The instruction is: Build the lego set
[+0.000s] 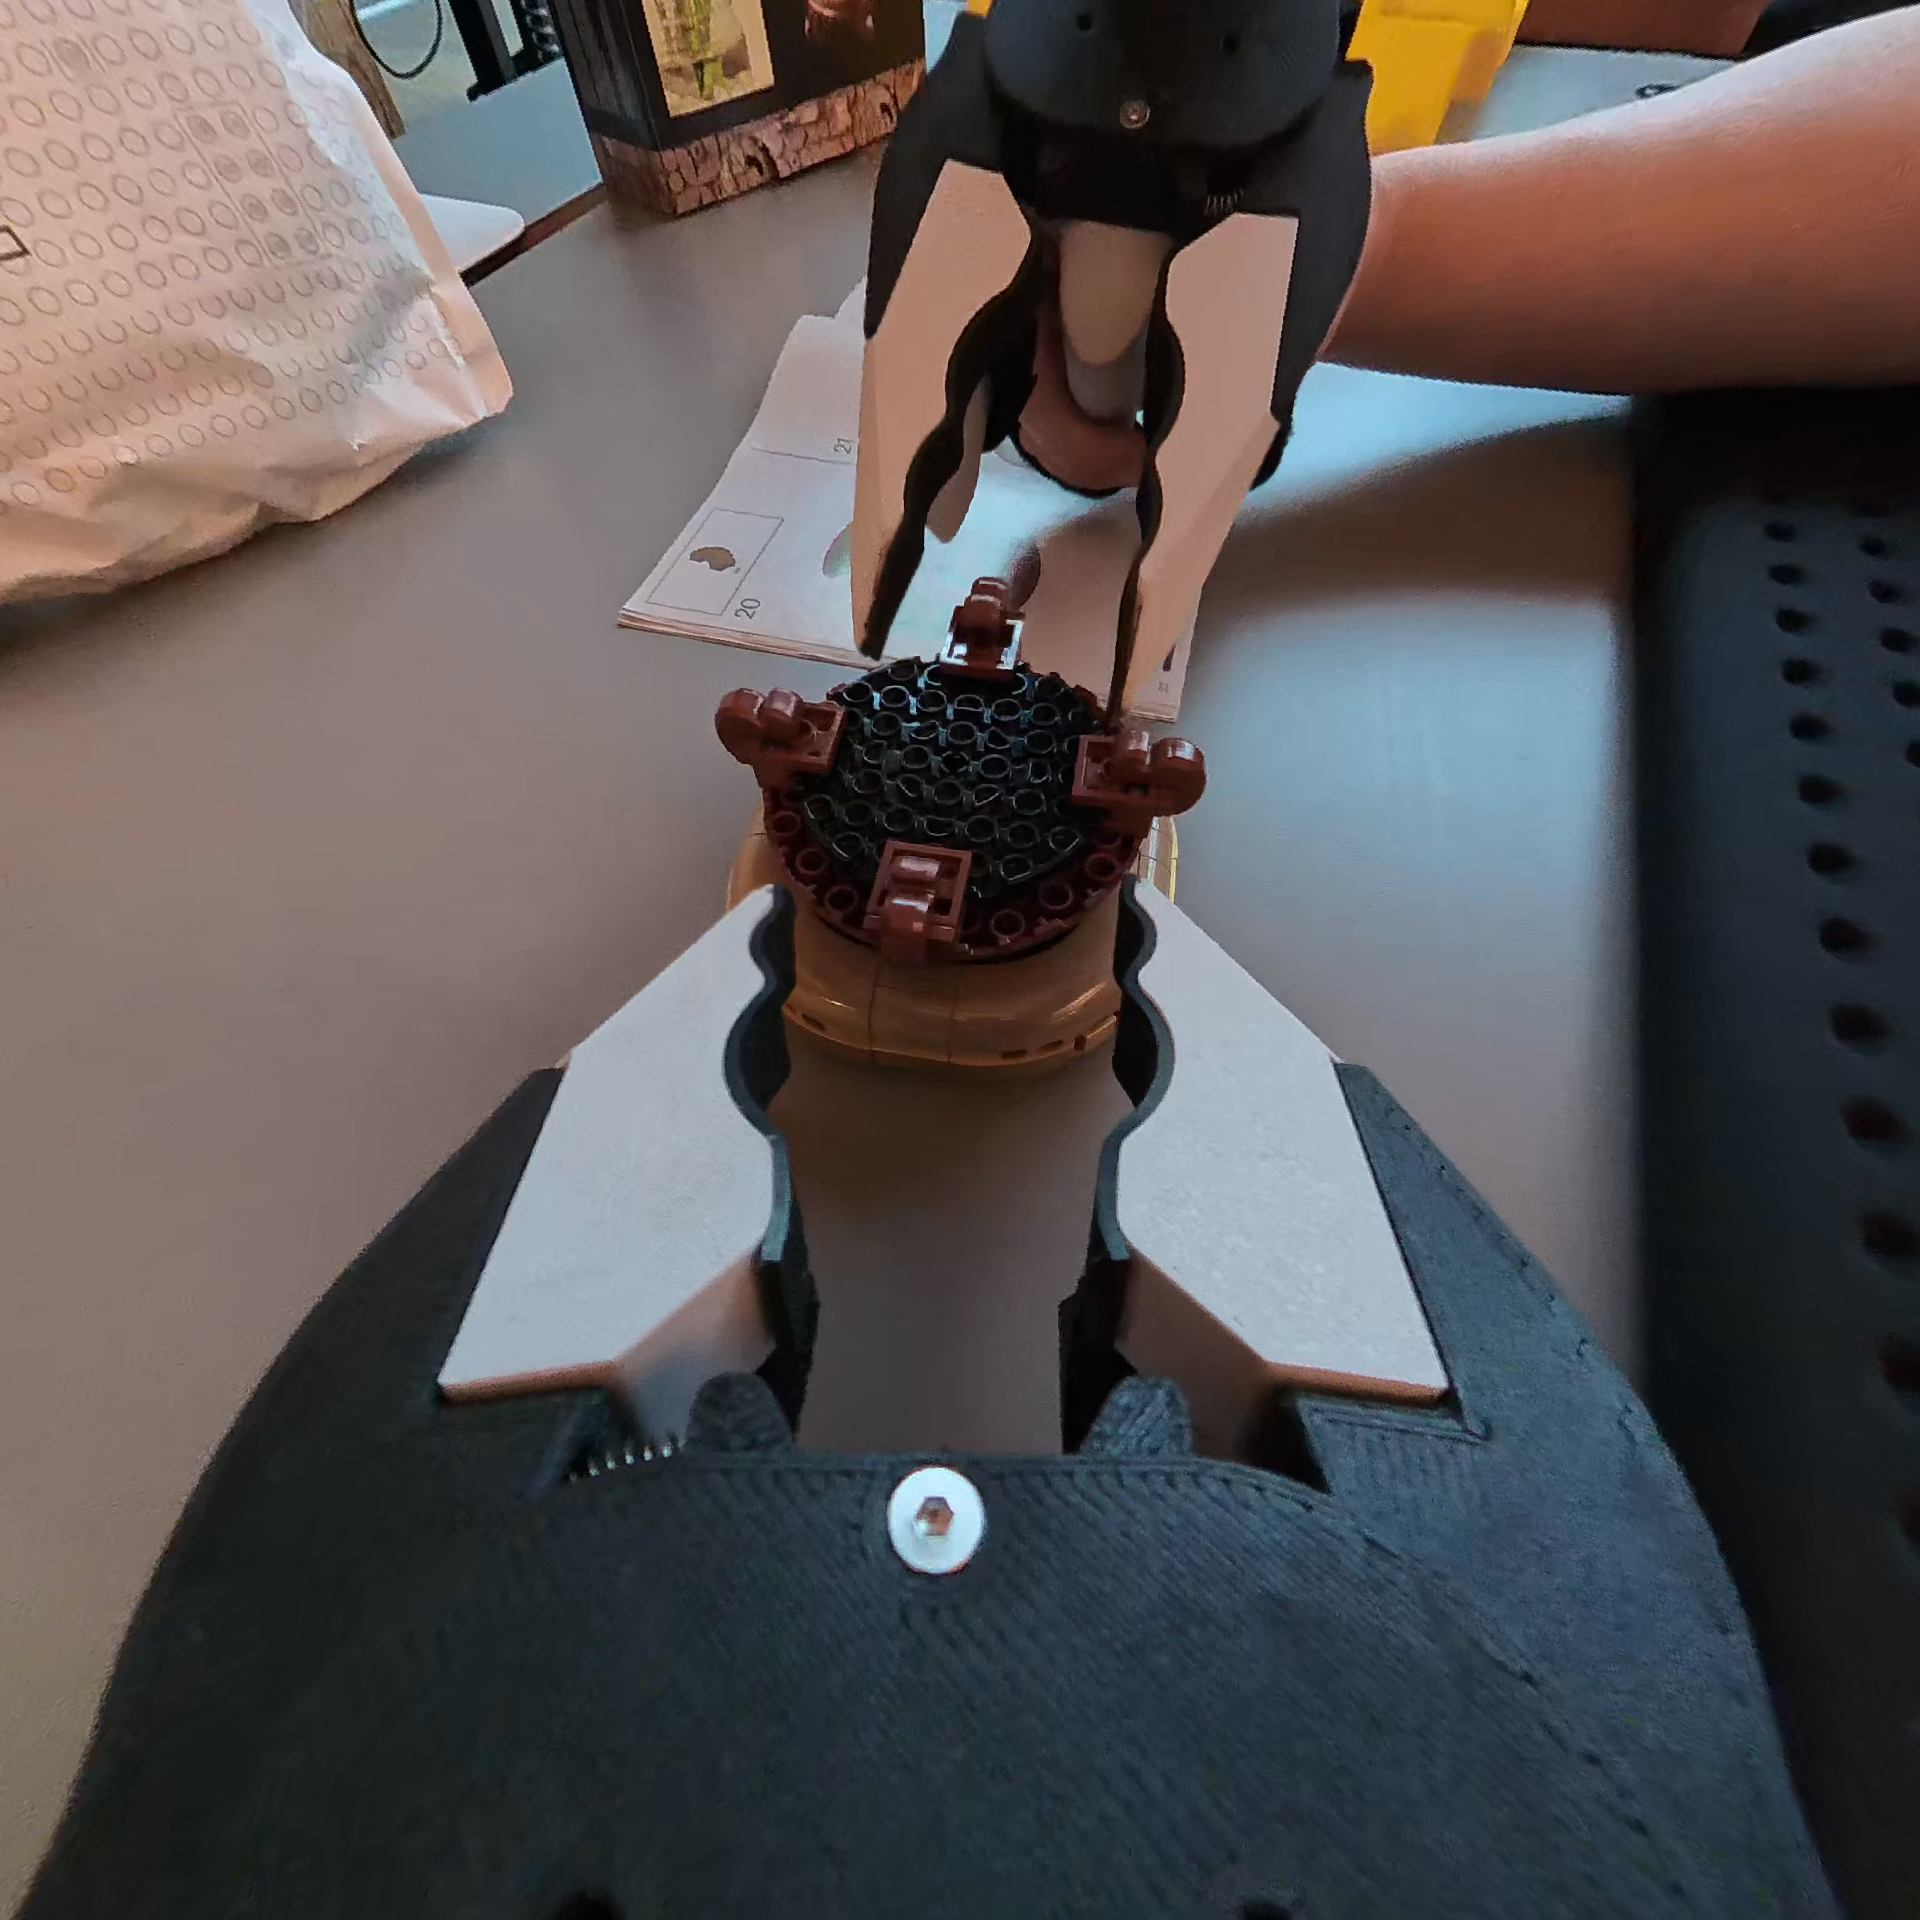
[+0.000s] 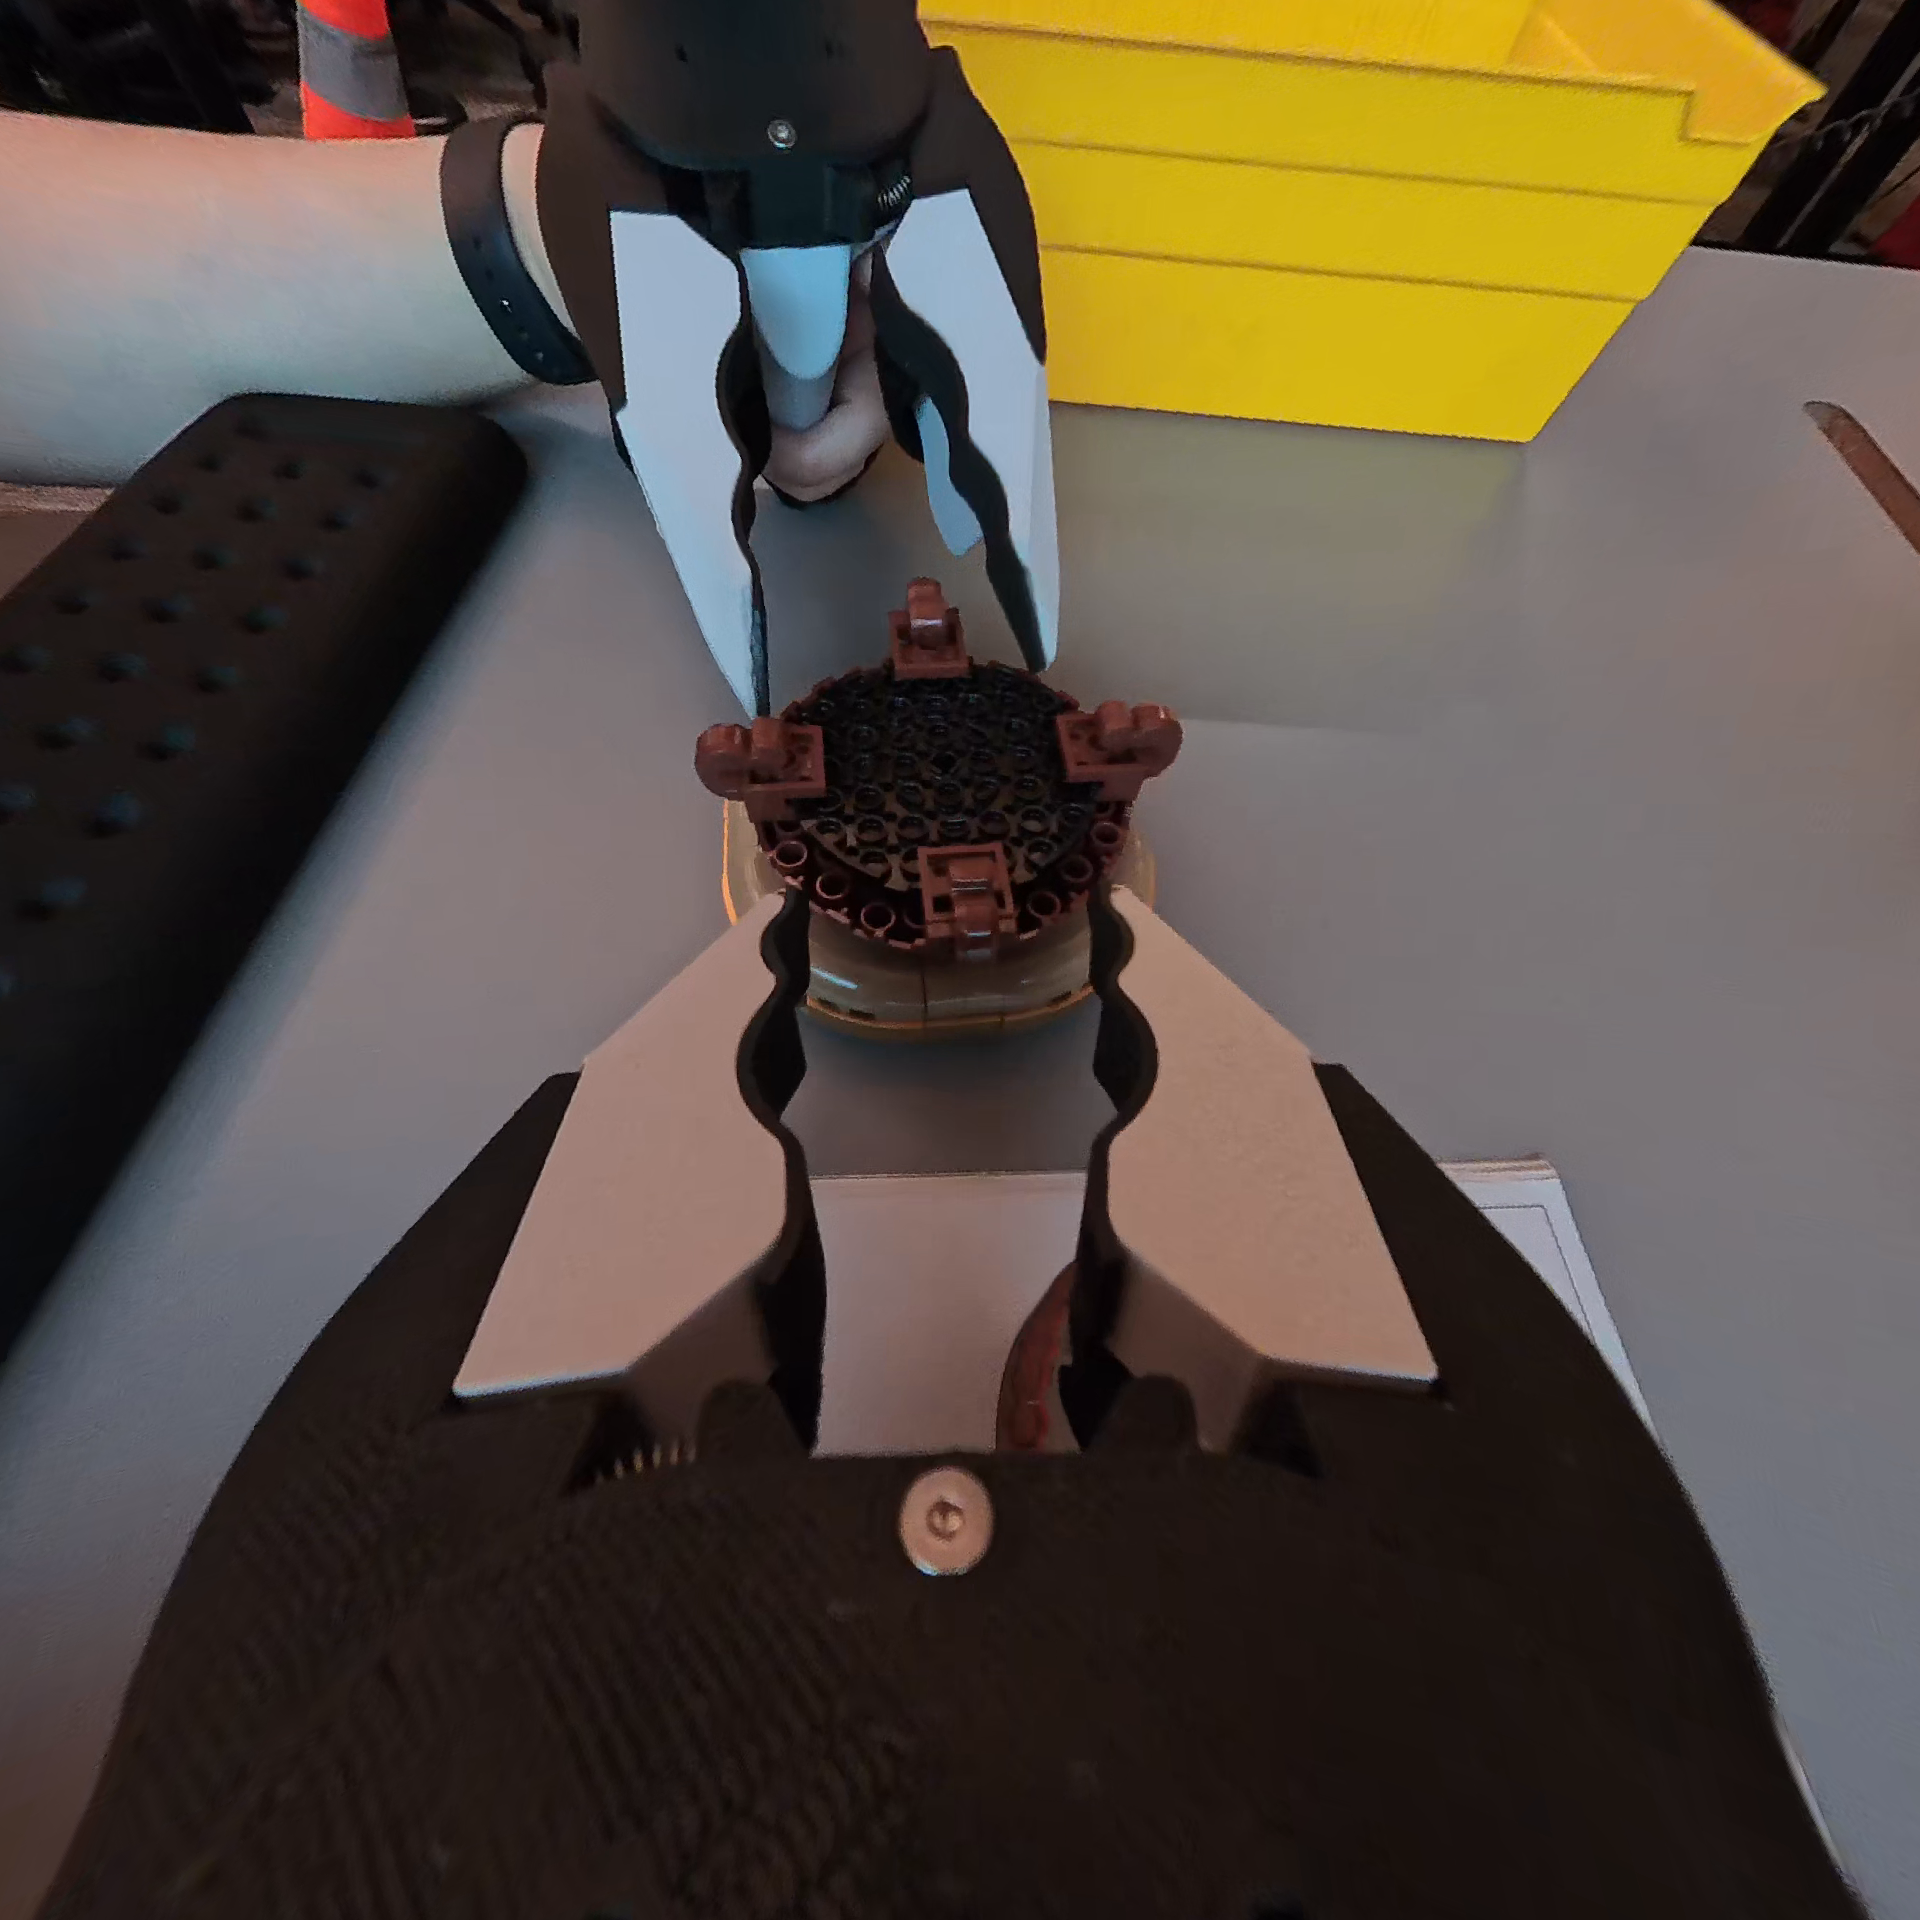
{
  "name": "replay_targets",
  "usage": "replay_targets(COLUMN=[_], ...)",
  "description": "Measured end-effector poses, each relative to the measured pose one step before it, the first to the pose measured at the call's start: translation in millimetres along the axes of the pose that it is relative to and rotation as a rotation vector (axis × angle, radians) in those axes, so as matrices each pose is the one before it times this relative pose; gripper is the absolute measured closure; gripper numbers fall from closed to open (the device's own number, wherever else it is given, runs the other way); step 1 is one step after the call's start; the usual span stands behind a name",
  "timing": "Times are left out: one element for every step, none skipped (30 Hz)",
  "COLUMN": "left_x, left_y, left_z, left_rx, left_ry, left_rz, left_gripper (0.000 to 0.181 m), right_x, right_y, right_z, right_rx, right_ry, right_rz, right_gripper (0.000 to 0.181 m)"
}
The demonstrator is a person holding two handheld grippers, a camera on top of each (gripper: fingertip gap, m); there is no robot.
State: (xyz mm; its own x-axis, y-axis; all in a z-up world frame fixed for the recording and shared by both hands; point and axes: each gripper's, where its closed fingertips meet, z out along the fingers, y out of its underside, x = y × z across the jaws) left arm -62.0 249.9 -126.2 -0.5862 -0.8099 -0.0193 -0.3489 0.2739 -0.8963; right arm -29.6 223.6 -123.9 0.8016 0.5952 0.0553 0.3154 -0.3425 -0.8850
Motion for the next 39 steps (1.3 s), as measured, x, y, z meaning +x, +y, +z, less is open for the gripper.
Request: replay_targets(left_x=[0.04, -0.40, -0.09, 0.07, -0.07, -0.12, -0.27, -0.22, -0.29, -0.30, -0.09, 0.10, 0.06, 0.12, 0.06, -0.20, -0.35, -0.20, -0.10, 0.00, 0.24, 0.25, 0.63, 0.64, 0.19, 0.07, -0.69, -0.45, 0.53, 0.37, -0.14, -0.82, 0.58, 0.21, -0.60, -1.25, -1.15, -0.56, -1.07], left_y=[0.72, 0.37, -0.07, -0.14, 0.00, 0.25, 0.21, 0.27, 0.25, 0.53, 0.27, 0.04, 0.00, 0.10, 0.01, -0.01, 0.06, 0.20, 0.24, 0.14, 0.35, 0.33, 0.40, 0.27, 0.39, 0.58, 0.33, -0.08, -0.54, -1.03, -1.61, -1.91, -2.26, -2.52, -2.34, -2.13, -3.43, -4.17, -3.86], left_z=[0.59, 0.22, -0.02, -0.29, -0.18, -0.11, -0.40, -0.50, -0.42, -0.50, -0.14, -0.05, 0.10, 0.13, 0.03, -0.17, -0.08, -0.53, -0.52, -0.28, 0.03, 0.14, 0.22, 0.22, 0.38, 0.27, 0.29, -0.14, -0.77, -1.39, -1.75, -1.92, -1.67, -1.45, -1.51, -1.40, -1.66, -1.55, -1.18], left_rx=[-0.0055, -0.0026, 0.0005, 0.0013, 0.0006, -0.0009, -0.0001, -0.0001, -0.0003, -0.0014, -0.0008, -0.0004, 0.0001, -0.0008, -0.0003, 0.0003, 0.0003, -0.0002, 0.0003, -0.0001, -0.0015, -0.0021, -0.0034, -0.0023, -0.0031, -0.0043, -0.0028, 0.0005, 0.0049, 0.0097, 0.0136, 0.0150, 0.0166, 0.0165, 0.0136, 0.0101, 0.0165, 0.0204, 0.0170], left_ry=[-0.0006, -0.0051, -0.0041, -0.0035, -0.0026, -0.0015, -0.0022, -0.0010, -0.0006, -0.0004, -0.0009, -0.0017, -0.0030, -0.0018, -0.0001, 0.0012, 0.0014, 0.0013, 0.0002, -0.0004, -0.0008, -0.0013, -0.0006, -0.0006, -0.0031, -0.0029, -0.0064, -0.0035, 0.0036, 0.0048, 0.0012, -0.0012, 0.0086, 0.0068, 0.0019, -0.0021, -0.0018, 0.0011, -0.0016], left_rz=[0.0014, 0.0025, 0.0043, 0.0045, 0.0034, 0.0016, 0.0005, -0.0003, -0.0014, -0.0018, -0.0008, 0.0022, 0.0048, 0.0034, 0.0002, -0.0034, -0.0049, -0.0031, -0.0008, 0.0005, 0.0014, 0.0038, 0.0063, 0.0070, 0.0050, 0.0039, 0.0014, -0.0009, -0.0025, -0.0047, -0.0062, -0.0081, -0.0101, -0.0095, -0.0059, -0.0035, -0.0029, -0.0025, -0.0011], left_gripper=[0.122, 0.122, 0.122, 0.123, 0.123, 0.123, 0.123, 0.123, 0.123, 0.123, 0.123, 0.123, 0.123, 0.123, 0.123, 0.123, 0.123, 0.123, 0.123, 0.123, 0.124, 0.123, 0.123, 0.123, 0.123, 0.123, 0.121, 0.119, 0.119, 0.120, 0.120, 0.120, 0.120, 0.121, 0.123, 0.124, 0.124, 0.125, 0.126], right_x=[-0.35, -0.26, 0.25, -0.10, -0.24, -0.17, 0.02, 0.03, 0.12, 0.15, -0.04, 0.21, 0.42, 0.55, 0.57, 0.15, 0.01, -0.15, -0.13, -0.04, -0.08, 0.00, -0.17, -0.30, -0.25, 0.20, 0.30, 1.05, 1.39, 1.06, 0.11, 0.08, 0.25, 0.10, -0.01, -0.15, -0.04, 0.75, 0.74], right_y=[-0.46, -0.04, -0.35, -0.07, -0.04, -0.27, -0.06, -0.10, -0.02, -0.37, -0.21, 0.02, 0.22, 0.33, -0.01, -0.28, -0.33, -0.35, 0.12, 0.18, 0.22, 0.21, 0.11, 0.48, 0.65, 0.33, -0.30, -1.23, -2.03, -2.26, -1.96, -1.52, -0.97, -0.84, -0.68, -0.38, -0.67, -1.62, -2.63], right_z=[0.92, 0.64, 0.16, 0.10, 0.20, 0.21, 0.38, 0.44, 0.59, 0.60, 0.37, 0.09, -0.16, -0.13, -0.02, 0.26, 0.65, 0.41, 0.27, 0.03, 0.09, -0.10, -0.22, -0.35, -0.11, -0.28, -0.54, -0.86, -1.45, -1.81, -1.61, -1.46, -0.86, -0.52, -0.24, -0.38, -0.65, -1.17, -1.38], right_rx=[0.0021, -0.0015, -0.0008, -0.0024, -0.0008, 0.0006, 0.0000, 0.0001, -0.0015, -0.0004, -0.0010, -0.0029, -0.0031, -0.0032, -0.0003, 0.0018, 0.0021, 0.0000, -0.0027, -0.0020, 0.0008, 0.0020, 0.0025, -0.0005, -0.0036, -0.0031, -0.0001, 0.0051, 0.0093, 0.0104, 0.0099, 0.0092, 0.0083, 0.0083, 0.0054, 0.0001, -0.0023, 0.0015, 0.0067], right_ry=[-0.0035, -0.0034, 0.0025, 0.0012, 0.0002, -0.0017, -0.0020, -0.0022, -0.0024, -0.0013, -0.0012, -0.0005, -0.0017, -0.0022, -0.0025, -0.0031, -0.0009, 0.0001, -0.0002, -0.0004, -0.0010, -0.0012, -0.0032, -0.0032, -0.0012, 0.0037, 0.0049, 0.0096, 0.0108, 0.0063, -0.0016, -0.0034, -0.0013, -0.0014, -0.0016, -0.0019, -0.0012, 0.0050, 0.0042], right_rz=[0.0024, 0.0034, -0.0013, -0.0041, -0.0018, 0.0016, 0.0030, 0.0014, 0.0012, 0.0000, -0.0028, -0.0026, -0.0003, 0.0019, 0.0052, 0.0057, 0.0011, -0.0027, -0.0036, -0.0015, 0.0013, 0.0033, 0.0040, 0.0018, 0.0000, -0.0045, -0.0068, -0.0060, -0.0045, -0.0013, 0.0045, 0.0080, 0.0063, 0.0035, 0.0014, 0.0001, -0.0033, -0.0058, -0.0037], right_gripper=[0.128, 0.128, 0.129, 0.129, 0.129, 0.129, 0.129, 0.129, 0.129, 0.129, 0.129, 0.129, 0.129, 0.128, 0.128, 0.127, 0.127, 0.127, 0.127, 0.127, 0.127, 0.127, 0.127, 0.127, 0.127, 0.127, 0.126, 0.124, 0.121, 0.121, 0.122, 0.122, 0.122, 0.123, 0.123, 0.124, 0.125, 0.125, 0.126])
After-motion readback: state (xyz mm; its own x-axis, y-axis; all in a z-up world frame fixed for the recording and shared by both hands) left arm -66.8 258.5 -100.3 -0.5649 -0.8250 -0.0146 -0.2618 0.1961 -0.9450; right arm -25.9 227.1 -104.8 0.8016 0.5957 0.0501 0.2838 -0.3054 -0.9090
